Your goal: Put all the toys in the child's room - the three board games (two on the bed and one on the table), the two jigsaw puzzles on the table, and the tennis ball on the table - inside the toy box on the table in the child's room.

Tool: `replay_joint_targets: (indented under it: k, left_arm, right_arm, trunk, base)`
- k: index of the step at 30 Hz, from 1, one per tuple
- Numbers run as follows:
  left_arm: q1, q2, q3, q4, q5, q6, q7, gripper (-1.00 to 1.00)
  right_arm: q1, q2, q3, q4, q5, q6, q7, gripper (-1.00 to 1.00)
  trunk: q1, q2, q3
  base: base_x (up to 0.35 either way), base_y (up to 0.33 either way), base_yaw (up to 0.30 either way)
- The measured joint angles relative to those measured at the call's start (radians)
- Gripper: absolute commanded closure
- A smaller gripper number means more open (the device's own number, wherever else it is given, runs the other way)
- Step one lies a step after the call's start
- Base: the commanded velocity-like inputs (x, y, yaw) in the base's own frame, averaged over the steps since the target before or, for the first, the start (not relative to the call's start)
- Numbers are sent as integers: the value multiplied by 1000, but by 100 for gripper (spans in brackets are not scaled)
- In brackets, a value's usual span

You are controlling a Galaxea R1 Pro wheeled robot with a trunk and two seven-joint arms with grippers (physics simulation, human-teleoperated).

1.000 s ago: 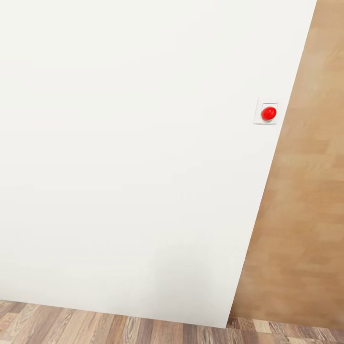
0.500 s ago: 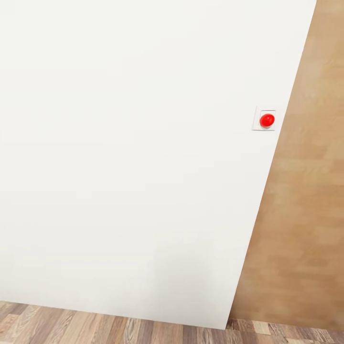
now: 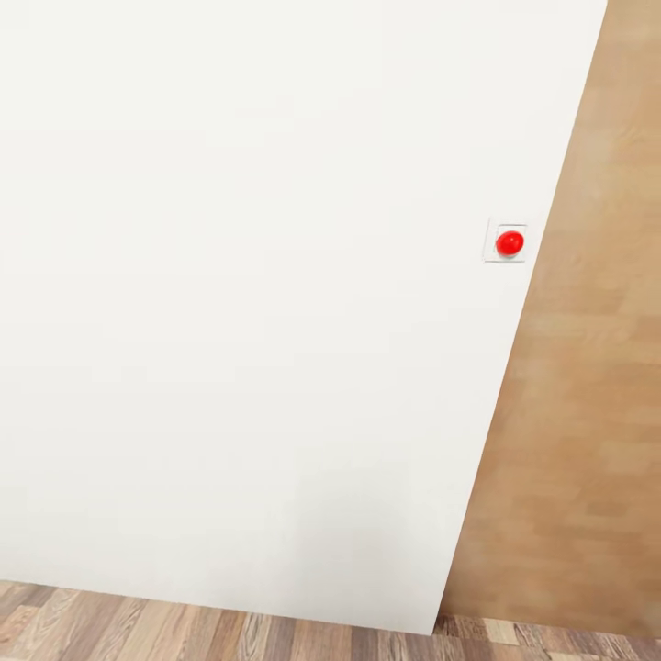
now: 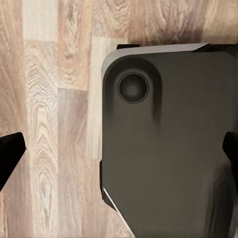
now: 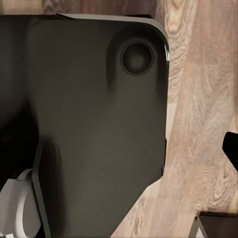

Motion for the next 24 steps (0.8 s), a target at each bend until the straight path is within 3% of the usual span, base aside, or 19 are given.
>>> replay_joint_targets:
  k: [7, 14, 20, 24]
  left_arm:
    - [0, 1, -10, -40, -5, -43, 14, -100]
    - [-1, 0, -9, -121, -6, -38, 11, -100]
    - [-3, -5, -8, -208, -6, 29, 9, -100]
    - [-21, -7, -8, -267, -4, 140, 9, -100]
  right_arm:
    - [-5, -3, -1, -4, -28, -9, -22, -100]
    - [-53, -5, -1, -58, -90, 0, -30, -100]
    - [-117, -5, -1, -75, -106, 36, -32, -100]
    - [-162, -4, -1, -77, -110, 69, -38, -100]
  trunk:
    - [-27, 49, 22]
    - [-54, 98, 44]
    - [-77, 140, 63]
    - [-92, 168, 76]
  base:
    - [0, 0, 0]
    - [0, 0, 0]
    - [0, 0, 0]
    - [0, 0, 0]
